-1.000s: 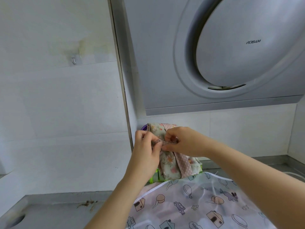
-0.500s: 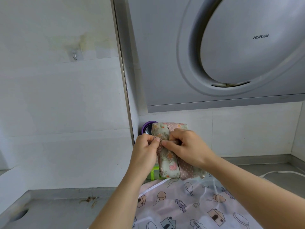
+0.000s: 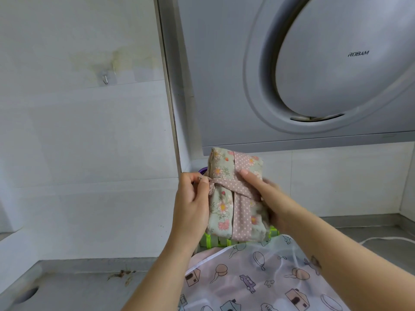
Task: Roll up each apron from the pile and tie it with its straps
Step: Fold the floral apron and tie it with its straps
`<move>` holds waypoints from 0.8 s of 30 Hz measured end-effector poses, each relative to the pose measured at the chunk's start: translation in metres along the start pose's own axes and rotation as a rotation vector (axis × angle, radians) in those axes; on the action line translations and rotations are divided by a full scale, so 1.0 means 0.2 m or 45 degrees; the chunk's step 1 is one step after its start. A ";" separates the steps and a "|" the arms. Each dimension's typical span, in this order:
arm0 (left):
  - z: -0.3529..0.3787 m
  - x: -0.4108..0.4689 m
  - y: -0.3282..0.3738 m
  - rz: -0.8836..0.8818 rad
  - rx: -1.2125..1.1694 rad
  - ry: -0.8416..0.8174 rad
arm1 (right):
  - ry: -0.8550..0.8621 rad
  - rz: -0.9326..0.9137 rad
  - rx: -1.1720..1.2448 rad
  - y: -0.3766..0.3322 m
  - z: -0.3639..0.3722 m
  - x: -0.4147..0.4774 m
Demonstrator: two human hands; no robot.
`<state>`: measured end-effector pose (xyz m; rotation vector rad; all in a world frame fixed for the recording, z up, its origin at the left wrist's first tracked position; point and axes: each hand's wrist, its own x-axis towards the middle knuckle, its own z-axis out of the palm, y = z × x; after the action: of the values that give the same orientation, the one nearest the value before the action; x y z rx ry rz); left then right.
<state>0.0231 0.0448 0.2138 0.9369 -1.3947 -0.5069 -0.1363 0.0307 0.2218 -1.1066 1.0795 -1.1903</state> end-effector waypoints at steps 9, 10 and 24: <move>0.02 -0.01 -0.02 -0.122 -0.061 0.123 | -0.205 -0.175 0.141 0.03 -0.03 0.04; 0.02 -0.01 -0.03 -0.208 -0.080 0.169 | -0.196 -0.241 0.125 0.04 -0.02 0.05; 0.00 0.06 0.01 -0.685 -0.674 -0.254 | -0.153 -0.397 -0.022 -0.01 -0.04 -0.02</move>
<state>0.0243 0.0366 0.2232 0.8262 -1.0814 -1.3342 -0.1441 0.0347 0.2229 -1.3782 0.8464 -1.3384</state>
